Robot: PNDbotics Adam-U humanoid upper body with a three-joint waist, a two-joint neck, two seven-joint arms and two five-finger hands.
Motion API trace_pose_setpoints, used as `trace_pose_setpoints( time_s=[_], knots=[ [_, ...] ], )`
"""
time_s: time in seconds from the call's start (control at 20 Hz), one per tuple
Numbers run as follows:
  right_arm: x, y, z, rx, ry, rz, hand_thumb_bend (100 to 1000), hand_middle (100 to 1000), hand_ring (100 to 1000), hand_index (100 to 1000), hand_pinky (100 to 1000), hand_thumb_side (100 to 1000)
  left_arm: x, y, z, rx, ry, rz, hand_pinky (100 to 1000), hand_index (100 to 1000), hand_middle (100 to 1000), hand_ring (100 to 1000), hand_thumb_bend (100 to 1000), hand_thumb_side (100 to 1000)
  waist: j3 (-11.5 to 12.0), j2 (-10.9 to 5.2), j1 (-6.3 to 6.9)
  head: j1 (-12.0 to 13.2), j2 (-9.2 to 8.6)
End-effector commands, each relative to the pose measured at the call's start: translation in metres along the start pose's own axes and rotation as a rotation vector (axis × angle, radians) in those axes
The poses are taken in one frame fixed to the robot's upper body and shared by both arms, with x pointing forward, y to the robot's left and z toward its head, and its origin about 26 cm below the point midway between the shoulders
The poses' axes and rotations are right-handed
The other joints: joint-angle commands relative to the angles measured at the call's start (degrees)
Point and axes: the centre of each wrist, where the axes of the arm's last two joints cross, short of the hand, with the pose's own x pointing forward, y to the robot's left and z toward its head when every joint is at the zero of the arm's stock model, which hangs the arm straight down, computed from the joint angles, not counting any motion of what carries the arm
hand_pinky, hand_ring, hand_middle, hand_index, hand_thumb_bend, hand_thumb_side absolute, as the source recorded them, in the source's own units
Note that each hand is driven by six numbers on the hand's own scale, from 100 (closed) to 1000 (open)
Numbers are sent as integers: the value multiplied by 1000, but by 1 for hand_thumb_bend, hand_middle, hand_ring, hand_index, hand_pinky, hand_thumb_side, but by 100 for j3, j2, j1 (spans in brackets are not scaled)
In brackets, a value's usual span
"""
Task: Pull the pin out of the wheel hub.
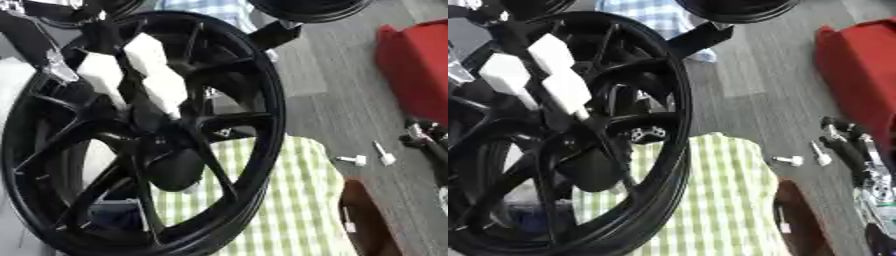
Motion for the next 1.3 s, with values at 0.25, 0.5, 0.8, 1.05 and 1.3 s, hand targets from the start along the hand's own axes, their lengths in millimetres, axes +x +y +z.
trace_pose_setpoints(
  time_s=[0.25,0.5,0.8,1.05,1.3],
  knots=[
    [10,-10,-6,-1,-26,22,240,690,634,744,729,501,3,10,6,27,27,-21,701,735,587,682,746,379,2,-195,-41,37,36],
    [10,-9,-6,-1,-27,21,243,689,634,744,729,499,2,9,4,28,38,-21,679,710,559,658,701,366,-1,-198,-43,52,52],
    [11,-9,-6,0,-29,21,246,689,634,744,730,497,0,7,1,23,52,-25,663,681,534,635,677,352,-3,-195,-46,78,79],
    [11,-9,-7,2,-28,21,246,689,634,744,730,497,-1,6,0,16,57,-17,631,624,464,591,620,339,-4,-199,-46,97,113],
    [11,-9,-7,3,-30,20,248,689,634,744,730,496,-1,6,-1,9,62,-14,614,563,411,558,592,310,-11,-205,-43,131,127]
  ],
)
